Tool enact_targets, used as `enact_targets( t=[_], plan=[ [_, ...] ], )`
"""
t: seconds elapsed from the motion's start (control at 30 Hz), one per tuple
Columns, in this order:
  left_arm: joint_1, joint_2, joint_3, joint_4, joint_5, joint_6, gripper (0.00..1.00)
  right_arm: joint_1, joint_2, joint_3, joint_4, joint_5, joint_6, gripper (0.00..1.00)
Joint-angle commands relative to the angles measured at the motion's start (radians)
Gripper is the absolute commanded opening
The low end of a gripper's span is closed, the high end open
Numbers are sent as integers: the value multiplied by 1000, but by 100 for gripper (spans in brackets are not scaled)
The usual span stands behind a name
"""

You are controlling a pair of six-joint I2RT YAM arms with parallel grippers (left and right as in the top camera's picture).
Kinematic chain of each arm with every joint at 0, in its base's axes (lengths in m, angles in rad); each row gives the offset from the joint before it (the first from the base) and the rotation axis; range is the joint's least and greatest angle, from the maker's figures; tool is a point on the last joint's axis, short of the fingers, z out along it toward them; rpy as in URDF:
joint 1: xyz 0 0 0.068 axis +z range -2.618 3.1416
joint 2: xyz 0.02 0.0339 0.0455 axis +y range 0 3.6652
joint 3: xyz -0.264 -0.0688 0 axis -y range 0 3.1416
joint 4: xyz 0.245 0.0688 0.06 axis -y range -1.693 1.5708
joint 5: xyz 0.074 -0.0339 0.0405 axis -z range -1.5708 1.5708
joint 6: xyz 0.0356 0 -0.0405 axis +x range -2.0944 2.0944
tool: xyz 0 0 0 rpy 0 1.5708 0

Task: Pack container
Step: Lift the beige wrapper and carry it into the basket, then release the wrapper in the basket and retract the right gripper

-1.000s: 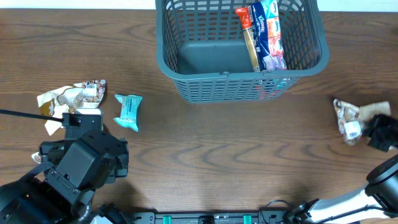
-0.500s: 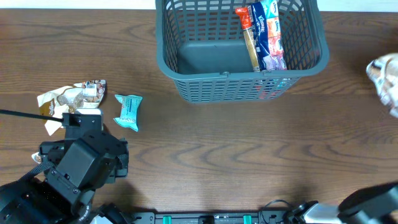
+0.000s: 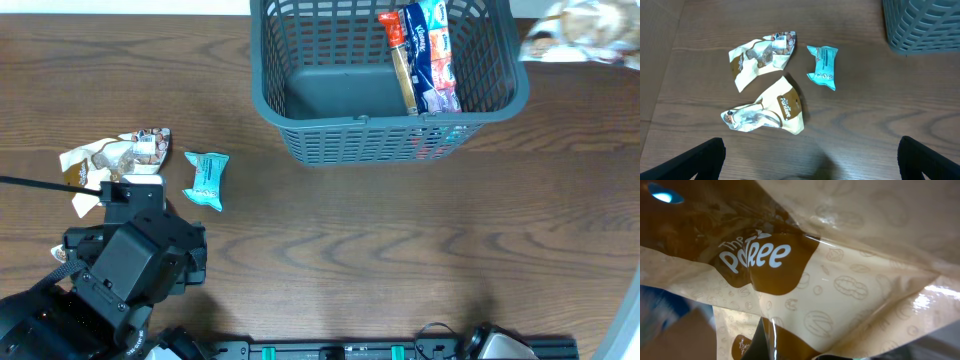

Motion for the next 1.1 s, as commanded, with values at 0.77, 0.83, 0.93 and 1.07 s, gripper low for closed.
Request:
enact_targets(
  t=[0.77, 0.83, 0.93, 1.07],
  plan=[
    [-1, 1, 13, -9, -23, -1, 98, 315, 352, 0, -329, 270, -382, 12],
    [-1, 1, 13, -9, -23, -1, 99, 326, 354, 0, -393, 357, -414, 13],
    [-1, 1, 13, -9, -23, -1, 99, 333, 360, 0, -468, 428, -457, 13],
    [-2, 1, 13, -9, -23, -1, 99, 332, 369, 0, -517, 430, -491, 15]
  ],
)
